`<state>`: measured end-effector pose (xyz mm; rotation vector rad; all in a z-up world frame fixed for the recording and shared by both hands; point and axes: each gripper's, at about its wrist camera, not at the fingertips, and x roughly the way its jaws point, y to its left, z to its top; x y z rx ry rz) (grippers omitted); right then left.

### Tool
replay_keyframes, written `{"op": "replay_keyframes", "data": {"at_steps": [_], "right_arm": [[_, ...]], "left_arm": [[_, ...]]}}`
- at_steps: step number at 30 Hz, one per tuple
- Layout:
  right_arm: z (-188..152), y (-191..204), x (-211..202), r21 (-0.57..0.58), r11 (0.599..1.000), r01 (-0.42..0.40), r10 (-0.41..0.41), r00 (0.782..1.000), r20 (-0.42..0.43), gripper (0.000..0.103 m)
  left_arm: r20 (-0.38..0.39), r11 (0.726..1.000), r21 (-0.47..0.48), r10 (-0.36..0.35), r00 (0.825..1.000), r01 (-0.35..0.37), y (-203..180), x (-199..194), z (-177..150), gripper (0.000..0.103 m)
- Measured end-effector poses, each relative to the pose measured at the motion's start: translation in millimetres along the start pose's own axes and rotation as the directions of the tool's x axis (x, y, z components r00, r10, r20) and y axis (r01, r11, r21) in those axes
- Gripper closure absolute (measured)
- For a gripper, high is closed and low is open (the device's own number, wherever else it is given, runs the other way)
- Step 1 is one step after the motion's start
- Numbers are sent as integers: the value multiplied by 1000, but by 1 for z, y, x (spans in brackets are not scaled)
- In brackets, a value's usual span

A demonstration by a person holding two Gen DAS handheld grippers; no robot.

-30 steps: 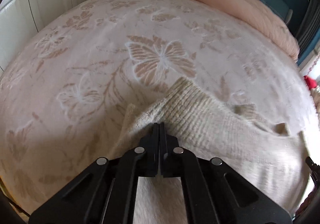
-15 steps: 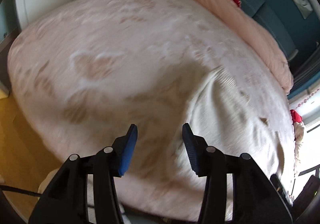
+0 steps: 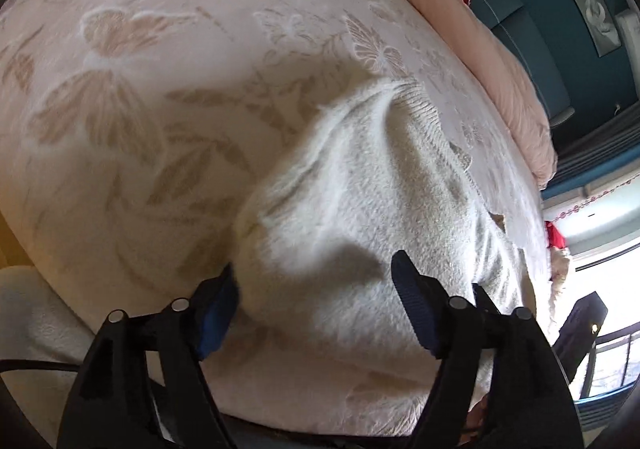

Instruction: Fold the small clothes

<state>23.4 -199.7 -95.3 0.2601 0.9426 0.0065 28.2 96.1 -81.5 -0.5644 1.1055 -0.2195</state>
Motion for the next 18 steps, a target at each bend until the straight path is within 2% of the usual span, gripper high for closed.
{"op": "replay_keyframes", "data": {"at_steps": [1, 2, 3, 5, 8, 12, 16, 18], "right_arm": [[0, -1, 0, 1, 1000, -3, 3, 1000, 1, 86], [0, -1, 2, -1, 1000, -4, 4, 1000, 2, 86], [0, -2, 2, -4, 1000, -6, 6, 1000, 4, 86], [-2, -4, 2, -4, 1000, -13, 13, 1000, 14, 87], [-5, -6, 3, 5, 1000, -29, 29, 999, 32, 87], [-7, -9, 4, 15, 999, -51, 50, 998, 48, 87], [-7, -13, 3, 27, 996, -82, 81, 995, 60, 87], [-8, -17, 3, 38, 993, -109, 106, 992, 65, 87]], "left_arm": [[2, 1000, 8, 5, 1000, -5, -3, 1, 0, 40], [-1, 1000, 20, 1, 1000, -1, -7, 3, 2, 59], [-13, 1000, 20, -14, 1000, 14, -8, 6, 4, 68], [-24, 998, -19, -54, 998, 54, -7, 3, 8, 76], [23, 994, 13, -107, 994, 107, -27, -19, 12, 79], [93, 974, 165, -169, 981, 153, -87, -59, 9, 80], [67, 932, 297, -236, 969, 206, -159, -73, -7, 81], [52, 909, 366, -237, 970, 202, -197, -68, -21, 82]]}}
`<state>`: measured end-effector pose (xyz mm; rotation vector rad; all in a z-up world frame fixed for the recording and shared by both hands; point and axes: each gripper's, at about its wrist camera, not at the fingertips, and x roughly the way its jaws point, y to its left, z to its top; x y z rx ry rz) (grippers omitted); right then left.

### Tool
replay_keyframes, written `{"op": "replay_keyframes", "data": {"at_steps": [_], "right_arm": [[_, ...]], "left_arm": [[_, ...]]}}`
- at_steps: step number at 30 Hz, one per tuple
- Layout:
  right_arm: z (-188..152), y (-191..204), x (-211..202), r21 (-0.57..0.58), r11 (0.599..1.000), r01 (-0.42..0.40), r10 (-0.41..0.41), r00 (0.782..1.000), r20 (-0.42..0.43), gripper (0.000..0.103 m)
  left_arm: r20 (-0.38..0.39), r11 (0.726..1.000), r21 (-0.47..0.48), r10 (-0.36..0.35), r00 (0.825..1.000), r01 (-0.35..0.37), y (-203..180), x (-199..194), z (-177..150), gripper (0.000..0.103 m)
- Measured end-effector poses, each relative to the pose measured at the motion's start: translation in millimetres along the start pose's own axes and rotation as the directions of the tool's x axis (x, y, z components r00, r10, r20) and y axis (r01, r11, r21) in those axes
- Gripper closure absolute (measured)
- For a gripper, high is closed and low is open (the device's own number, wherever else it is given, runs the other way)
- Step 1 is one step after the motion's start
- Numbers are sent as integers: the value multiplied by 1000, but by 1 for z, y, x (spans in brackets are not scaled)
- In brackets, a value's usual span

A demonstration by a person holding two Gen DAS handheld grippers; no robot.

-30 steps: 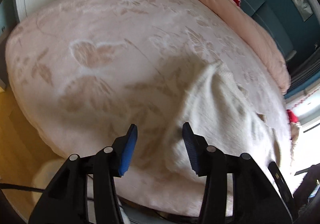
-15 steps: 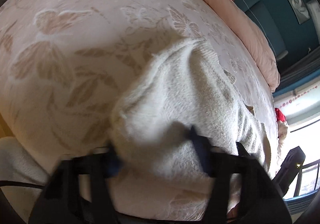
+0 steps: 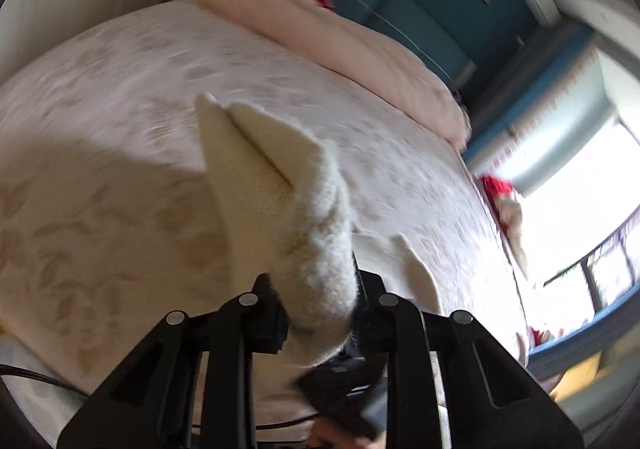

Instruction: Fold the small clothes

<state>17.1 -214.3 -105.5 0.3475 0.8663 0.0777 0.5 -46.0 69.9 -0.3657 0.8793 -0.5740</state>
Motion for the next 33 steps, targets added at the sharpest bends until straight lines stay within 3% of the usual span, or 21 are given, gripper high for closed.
{"op": "replay_keyframes", "data": {"at_steps": [3, 6, 11, 15, 20, 26, 33], "right_arm": [[2, -10, -12, 41, 998, -56, 56, 998, -3, 91], [-2, -46, -56, 152, 985, -84, 79, 996, 41, 86], [-20, -130, -151, 300, 954, -21, -18, 992, 126, 80], [-36, -165, -198, 316, 946, 73, -123, 982, 142, 77], [-55, -184, -208, 345, 934, 94, -145, 982, 124, 72], [-56, -184, -202, 336, 936, 102, -145, 984, 105, 72], [-53, -170, -206, 321, 939, 126, -168, 980, 108, 55]], "left_arm": [[-35, 996, 87, 10, 999, -7, -46, 24, -9, 82], [-69, 985, 170, 53, 996, -41, -81, 46, -22, 82], [-158, 965, 251, 116, 981, -74, -125, 98, -45, 82], [-209, 949, 294, 181, 961, -114, -146, 134, -73, 82], [-225, 913, 363, 279, 933, -186, -158, 163, -98, 81], [-232, 891, 400, 326, 917, -216, -157, 170, -106, 78], [-180, 880, 418, 323, 929, -225, -151, 136, -104, 55]]}}
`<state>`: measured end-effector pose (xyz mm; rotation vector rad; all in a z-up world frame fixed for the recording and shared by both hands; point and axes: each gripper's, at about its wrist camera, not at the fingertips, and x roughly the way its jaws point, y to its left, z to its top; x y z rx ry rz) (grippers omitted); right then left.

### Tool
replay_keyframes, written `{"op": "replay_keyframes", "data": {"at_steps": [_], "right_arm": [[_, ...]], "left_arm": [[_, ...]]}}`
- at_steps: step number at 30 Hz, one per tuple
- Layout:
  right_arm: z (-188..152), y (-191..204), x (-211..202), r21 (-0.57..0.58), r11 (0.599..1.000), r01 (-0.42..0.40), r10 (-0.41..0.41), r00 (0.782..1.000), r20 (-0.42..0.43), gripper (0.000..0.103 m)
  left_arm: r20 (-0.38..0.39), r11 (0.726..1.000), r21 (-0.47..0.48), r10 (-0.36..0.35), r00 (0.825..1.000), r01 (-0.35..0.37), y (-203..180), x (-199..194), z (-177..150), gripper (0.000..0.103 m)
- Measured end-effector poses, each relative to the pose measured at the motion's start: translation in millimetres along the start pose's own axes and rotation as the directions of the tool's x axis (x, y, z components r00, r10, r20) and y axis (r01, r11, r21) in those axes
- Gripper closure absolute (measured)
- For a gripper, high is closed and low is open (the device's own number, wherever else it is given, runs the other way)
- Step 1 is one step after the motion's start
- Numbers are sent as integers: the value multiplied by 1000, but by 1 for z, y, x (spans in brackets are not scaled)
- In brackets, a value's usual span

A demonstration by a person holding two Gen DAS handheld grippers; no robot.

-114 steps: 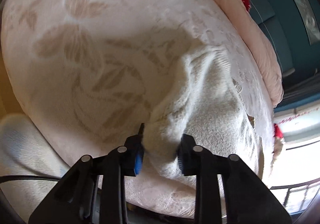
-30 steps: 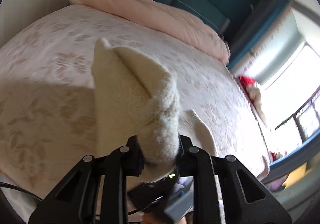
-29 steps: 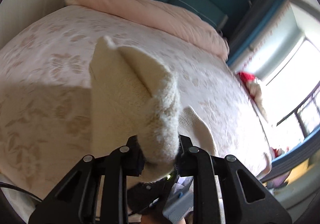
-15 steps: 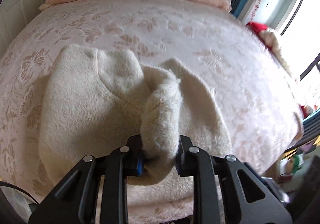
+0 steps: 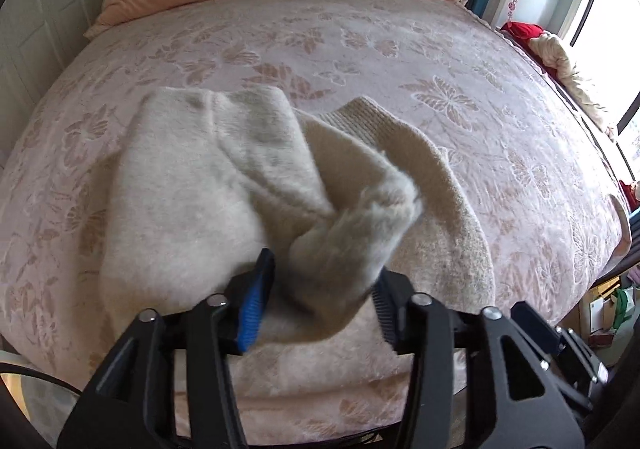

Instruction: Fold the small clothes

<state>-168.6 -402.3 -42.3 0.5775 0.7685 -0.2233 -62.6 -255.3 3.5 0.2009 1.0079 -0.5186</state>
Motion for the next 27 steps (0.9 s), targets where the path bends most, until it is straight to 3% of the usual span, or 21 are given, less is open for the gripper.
{"op": "replay_keyframes", "data": {"at_steps": [6, 7, 11, 13, 18, 20, 21, 22, 23, 24, 25, 27], "right_arm": [[20, 22, -2, 19, 995, -95, 95, 995, 4, 44], [26, 28, -2, 17, 994, -106, 106, 994, 2, 43], [44, 58, 7, -21, 992, -126, 126, 992, -17, 36], [48, 70, 16, -45, 990, -132, 130, 991, -37, 26], [49, 87, 68, -9, 991, -136, 133, 982, -137, 26], [49, 90, 86, 10, 990, -142, 142, 976, -163, 32], [48, 91, 93, 19, 987, -159, 160, 972, -172, 67], [48, 93, 99, 29, 983, -179, 181, 965, -190, 78], [51, 95, 98, 40, 981, -188, 192, 964, -181, 79], [57, 95, 85, 48, 973, -224, 228, 965, -127, 81], [67, 94, 58, 54, 953, -297, 299, 954, -32, 83], [76, 89, 18, 33, 943, -332, 328, 941, 78, 83]], "left_arm": [[5, 1000, 23, -8, 1000, 8, 29, -26, -23, 47], [8, 1000, 24, 10, 1000, -10, 39, -30, -31, 42], [-12, 997, 27, 68, 998, -67, 71, -30, -57, 41], [-41, 997, 2, 83, 996, -83, 87, -24, -67, 41], [-69, 993, -113, 16, 997, -24, 121, -5, -76, 41], [-62, 993, -118, -19, 998, 12, 126, 3, -75, 41], [-68, 993, -115, -31, 997, 23, 127, 8, -76, 42], [-76, 993, -113, -50, 996, 42, 128, 13, -77, 54], [-94, 990, -120, -83, 992, 72, 130, 18, -77, 66], [-102, 985, -139, -118, 988, 104, 132, 20, -76, 71], [-102, 980, -157, -138, 985, 121, 134, 17, -74, 75], [-86, 978, -147, -162, 983, 148, 132, 10, -70, 79]]}}
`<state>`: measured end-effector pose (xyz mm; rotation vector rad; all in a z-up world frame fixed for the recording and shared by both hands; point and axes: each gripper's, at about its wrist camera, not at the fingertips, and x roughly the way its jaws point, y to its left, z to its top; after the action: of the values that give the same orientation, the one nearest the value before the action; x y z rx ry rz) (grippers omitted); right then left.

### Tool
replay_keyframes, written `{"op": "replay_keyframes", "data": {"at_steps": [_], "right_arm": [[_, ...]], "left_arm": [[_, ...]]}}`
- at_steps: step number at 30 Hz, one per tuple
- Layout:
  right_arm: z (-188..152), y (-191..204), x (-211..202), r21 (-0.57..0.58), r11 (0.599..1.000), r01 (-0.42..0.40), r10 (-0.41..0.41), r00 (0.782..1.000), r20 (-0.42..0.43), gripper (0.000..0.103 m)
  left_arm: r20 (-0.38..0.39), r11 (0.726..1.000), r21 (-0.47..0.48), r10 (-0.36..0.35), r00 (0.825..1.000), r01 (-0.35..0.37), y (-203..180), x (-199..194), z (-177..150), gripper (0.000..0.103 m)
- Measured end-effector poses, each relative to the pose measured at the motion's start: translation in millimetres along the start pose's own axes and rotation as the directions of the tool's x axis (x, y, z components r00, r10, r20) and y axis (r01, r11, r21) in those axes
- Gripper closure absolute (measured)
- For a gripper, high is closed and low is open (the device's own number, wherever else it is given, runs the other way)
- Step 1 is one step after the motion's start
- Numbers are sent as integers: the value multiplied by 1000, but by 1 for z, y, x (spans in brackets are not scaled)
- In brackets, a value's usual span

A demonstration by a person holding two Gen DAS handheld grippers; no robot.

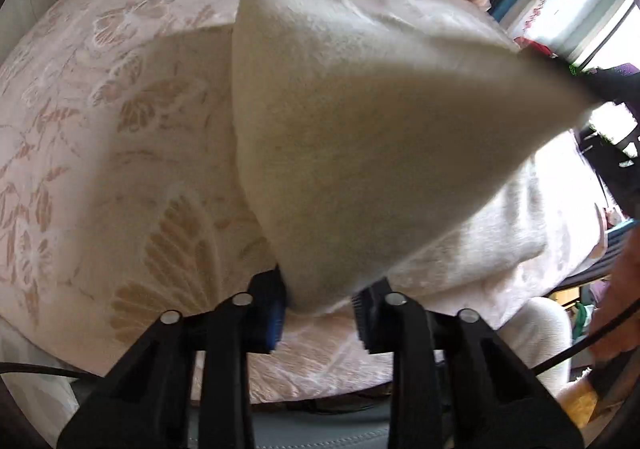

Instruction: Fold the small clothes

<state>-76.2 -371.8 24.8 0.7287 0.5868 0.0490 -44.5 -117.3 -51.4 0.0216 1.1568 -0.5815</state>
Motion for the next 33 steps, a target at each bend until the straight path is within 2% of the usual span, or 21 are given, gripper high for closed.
{"op": "replay_keyframes", "data": {"at_steps": [2, 4, 6, 7, 8, 9, 10, 12, 13, 14, 15, 18, 20, 23, 24, 25, 27, 28, 31, 32, 33], "right_arm": [[0, -6, -31, -29, 998, 63, -62, 997, 54, 82], [-13, -36, -37, -17, 984, 179, -178, 983, 33, 78], [-36, -90, -19, 64, 952, 300, -292, 950, -112, 75], [-46, -112, -11, 117, 939, 324, -299, 935, -189, 69], [-54, -123, -14, 189, 939, 286, -251, 950, -188, 69], [-54, -121, -23, 206, 941, 267, -240, 959, -148, 67], [-50, -110, -36, 178, 943, 282, -269, 959, -91, 62], [-40, -91, -53, 115, 928, 354, -355, 935, -7, 55], [-31, -80, -60, 81, 930, 359, -362, 932, 28, 54], [-24, -74, -61, 62, 938, 340, -342, 939, 38, 53], [-17, -69, -58, 44, 949, 312, -313, 949, 31, 48], [-3, -62, -25, -4, 965, 263, -263, 964, -40, 46], [3, -66, 8, -17, 966, 259, -260, 960, -107, 46], [0, -88, 58, 20, 962, 271, -260, 939, -224, 46], [0, -92, 66, 30, 963, 269, -254, 937, -240, 61], [-1, -94, 69, 33, 965, 262, -246, 939, -241, 93], [10, -84, 48, 67, 982, 175, -163, 973, -162, 94], [20, -71, 23, 53, 989, 136, -132, 989, -69, 94], [23, -63, -19, 27, 989, 146, -147, 988, 41, 94], [19, -68, -18, 25, 984, 178, -179, 983, 36, 94], [7, -84, -4, 5, 964, 266, -266, 964, -21, 94]], "left_arm": [[8, 999, 24, -23, 1000, 23, -8, -5, 1, 79], [1, 998, 45, -34, 999, 34, -16, -1, 0, 79], [-13, 999, 44, -29, 1000, 30, -20, 7, -1, 78], [-24, 999, 37, -28, 999, 29, -20, 12, -2, 78], [-39, 999, 22, -26, 999, 27, -20, 17, -3, 78], [-46, 1000, 14, -24, 999, 25, -20, 19, -4, 78], [-43, 1000, 14, -18, 999, 19, -20, 19, -4, 76], [-38, 1000, 28, 2, 999, -1, -22, 17, -4, 76], [-36, 1000, 29, 8, 999, -6, -23, 15, -5, 76], [-37, 1000, 28, 13, 999, -12, -22, 14, -4, 76], [-40, 1000, 26, 13, 999, -12, -22, 15, -3, 76], [-42, 1000, 21, 21, 999, -20, -21, 15, 0, 76], [-43, 999, 23, 30, 999, -29, -23, 16, 0, 76], [-41, 998, 40, 47, 998, -46, -28, 16, 0, 76], [-41, 998, 45, 51, 998, -49, -28, 15, -1, 76], [-42, 997, 50, 54, 998, -52, -26, 16, -1, 75], [-49, 997, 56, 60, 997, -58, -26, 15, -1, 75], [-49, 996, 61, 61, 997, -58, -26, 15, 0, 75], [-40, 995, 81, 63, 997, -59, -30, 15, -1, 75], [-37, 995, 85, 63, 997, -59, -31, 15, 0, 74], [-37, 994, 90, 63, 997, -60, -33, 16, 1, 74]]}}
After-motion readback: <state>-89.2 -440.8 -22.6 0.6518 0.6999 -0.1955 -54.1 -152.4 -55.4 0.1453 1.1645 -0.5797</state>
